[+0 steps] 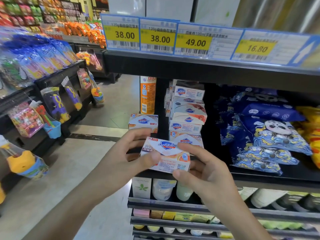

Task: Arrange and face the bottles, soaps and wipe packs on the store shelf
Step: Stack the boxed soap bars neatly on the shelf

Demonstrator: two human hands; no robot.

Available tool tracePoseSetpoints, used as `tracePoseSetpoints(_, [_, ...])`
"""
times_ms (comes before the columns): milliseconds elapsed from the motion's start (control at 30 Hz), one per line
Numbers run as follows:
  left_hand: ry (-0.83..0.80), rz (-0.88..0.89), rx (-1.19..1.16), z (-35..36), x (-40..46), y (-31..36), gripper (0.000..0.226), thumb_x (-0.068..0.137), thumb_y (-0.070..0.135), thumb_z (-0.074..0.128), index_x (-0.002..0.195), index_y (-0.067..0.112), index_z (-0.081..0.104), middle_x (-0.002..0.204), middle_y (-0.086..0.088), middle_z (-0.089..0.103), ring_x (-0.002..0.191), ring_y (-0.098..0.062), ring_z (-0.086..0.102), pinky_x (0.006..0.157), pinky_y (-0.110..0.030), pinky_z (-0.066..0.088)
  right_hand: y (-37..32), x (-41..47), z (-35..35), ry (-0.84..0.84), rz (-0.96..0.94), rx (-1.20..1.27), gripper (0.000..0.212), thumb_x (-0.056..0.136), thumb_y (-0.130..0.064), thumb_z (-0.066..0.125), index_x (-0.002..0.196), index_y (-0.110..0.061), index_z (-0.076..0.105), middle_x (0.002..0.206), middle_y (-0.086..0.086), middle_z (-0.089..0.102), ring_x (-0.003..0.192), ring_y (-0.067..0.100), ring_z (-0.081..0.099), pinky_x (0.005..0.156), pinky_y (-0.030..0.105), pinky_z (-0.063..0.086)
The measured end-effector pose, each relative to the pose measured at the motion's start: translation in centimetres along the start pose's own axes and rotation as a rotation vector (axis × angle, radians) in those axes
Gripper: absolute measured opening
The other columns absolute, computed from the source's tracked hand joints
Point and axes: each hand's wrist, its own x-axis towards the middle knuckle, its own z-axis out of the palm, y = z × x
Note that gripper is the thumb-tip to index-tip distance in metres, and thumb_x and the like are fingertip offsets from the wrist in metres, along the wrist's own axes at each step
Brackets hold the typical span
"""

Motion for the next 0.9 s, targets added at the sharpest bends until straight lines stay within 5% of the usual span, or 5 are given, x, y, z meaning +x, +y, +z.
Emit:
tracePoseSetpoints(167, [0.007,0.03,0.204,-0.5,0.2,-1.0,0.088,0.05,0.07,0.082,0.131,0.048,0.055,0.123,0.029,0.067,0.123,0.002,0.059,0.112,-0.034,0.044,0.0,0.2,0.0,0.018,0.026,0.05,0.053,0.073,-0.015,0.082,0.123,-0.026,0.07,0.11,0.0,0.078,0.101,0.026,0.072,0.086,0.034,0.061])
tracePoseSetpoints(400, [0.066,-0.021,0.134,-0.4,0.8,-1.5,0.081,0.05,0.049,0.09,0.126,0.04,0.061,0.114,0.027,0.072,0.114,-0.001,0.066,0.101,-0.032,0.056,0.6,0.3,0.2,0.011,-0.008,-0.137,0.054,0.084,-0.02,0.084,0.123,-0.049,0.062,0.121,-0.007,0.072,0.102,0.018,0.069,0.089,0.042,0.059])
tracePoseSetpoints(500, [0.141,-0.008,0.113,-1.0,1.1,-1.5,0.081,0.049,0.045,0.089,0.125,0.037,0.063,0.112,0.028,0.073,0.111,0.0,0.068,0.095,-0.026,0.056,1.2,0.3,0.0,0.075,-0.049,-0.285,0.054,0.083,-0.032,0.084,0.128,-0.048,0.058,0.131,-0.016,0.062,0.108,0.011,0.065,0.09,0.035,0.054])
tracePoseSetpoints(700, [0.278,0.037,0.147,-2.9,2.8,-1.0,0.086,0.053,0.044,0.086,0.134,0.03,0.061,0.119,0.019,0.072,0.111,-0.005,0.069,0.094,-0.029,0.058,2.9,1.0,-0.7,0.126,-0.169,-0.564,0.019,0.087,-0.031,0.078,0.099,-0.043,0.071,0.11,-0.026,0.064,0.108,0.004,0.06,0.082,0.013,0.048])
tracePoseSetpoints(900, [0.327,0.089,0.281,-4.2,6.5,-1.6,0.079,0.075,0.032,0.089,0.145,0.03,0.053,0.133,0.011,0.067,0.122,-0.01,0.064,0.107,-0.046,0.053,5.5,2.4,-0.3,0.126,-0.292,-0.923,0.022,0.087,-0.038,0.068,0.109,-0.039,0.074,0.104,-0.027,0.063,0.107,0.008,0.055,0.089,0.042,0.053])
